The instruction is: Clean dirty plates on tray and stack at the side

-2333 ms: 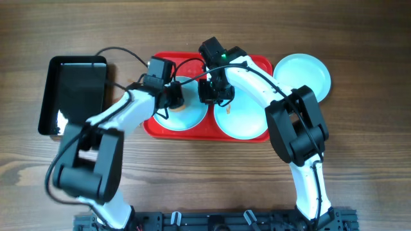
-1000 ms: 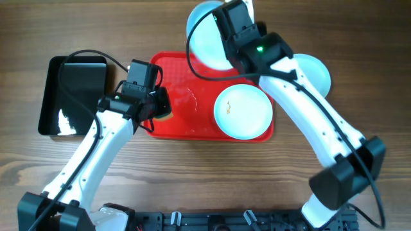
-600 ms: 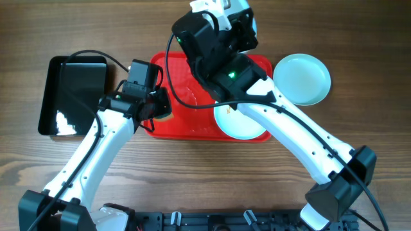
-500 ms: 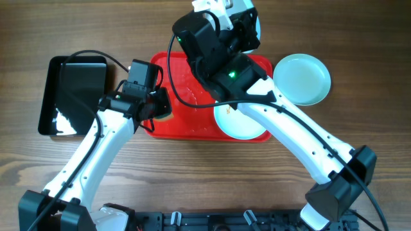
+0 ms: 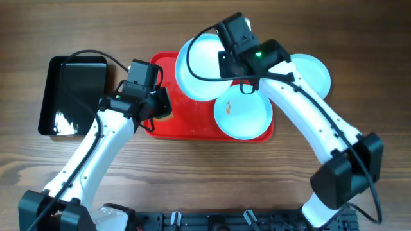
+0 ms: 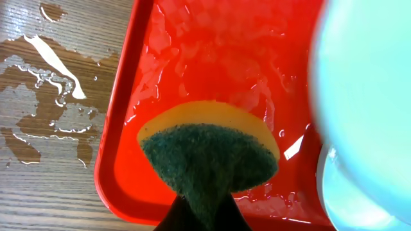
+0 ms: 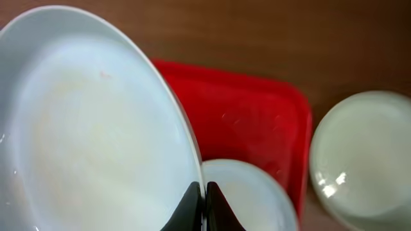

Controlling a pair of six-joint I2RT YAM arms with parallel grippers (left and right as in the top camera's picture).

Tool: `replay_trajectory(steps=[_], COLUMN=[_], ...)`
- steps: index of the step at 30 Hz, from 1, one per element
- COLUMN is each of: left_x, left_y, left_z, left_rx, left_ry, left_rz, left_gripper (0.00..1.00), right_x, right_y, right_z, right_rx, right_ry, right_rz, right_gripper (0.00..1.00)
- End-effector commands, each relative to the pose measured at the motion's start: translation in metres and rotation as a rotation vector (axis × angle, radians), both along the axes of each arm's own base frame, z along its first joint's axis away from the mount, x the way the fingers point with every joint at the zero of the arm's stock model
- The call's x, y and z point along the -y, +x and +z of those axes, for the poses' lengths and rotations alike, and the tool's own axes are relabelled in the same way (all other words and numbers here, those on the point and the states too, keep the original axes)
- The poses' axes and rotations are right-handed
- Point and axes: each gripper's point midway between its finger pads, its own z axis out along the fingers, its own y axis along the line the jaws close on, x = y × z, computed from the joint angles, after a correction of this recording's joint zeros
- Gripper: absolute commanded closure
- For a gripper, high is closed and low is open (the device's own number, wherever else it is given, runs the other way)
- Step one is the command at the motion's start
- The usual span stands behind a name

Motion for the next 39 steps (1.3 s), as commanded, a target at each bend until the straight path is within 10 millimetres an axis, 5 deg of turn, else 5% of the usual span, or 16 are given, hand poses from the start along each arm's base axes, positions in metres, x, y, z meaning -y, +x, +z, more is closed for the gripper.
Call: replay_trajectory(steps=[1,12,23,32,39], left_x=[0.003,0.009,0.015,0.016,-0.041], left_y=[0.002,0.025,0.043,0.048,0.047], left_z=[-0.002,0.005,-0.072,-0.118,-0.123], left_rx=[0.001,0.091,-0.025,-0.082,-0.088], left_ry=[-0.014,-0.039,0.018,0.037,0.379], left_rz=[0.001,-0.004,-0.051,-0.050,-0.013], left_gripper=[0.96,0.96,0.96,0.96,0.96], right_x=[-0.024,-0.060,-0.063,-0.063,-0.058], right_y=[-0.016,-0.027,-0.035,-0.037,-0.034], right_z=[-0.060,-0.127,-0.170,-0.177,-0.178], right_rx=[-0.151,-0.258,-0.346,-0.359,-0.343], right_ry=[0.114,0.287,0.268,0.264,0.235], right_rz=[-0.002,0.050,0.051,0.050,0.035], right_gripper=[0.96,0.96,0.96,0.96,0.96])
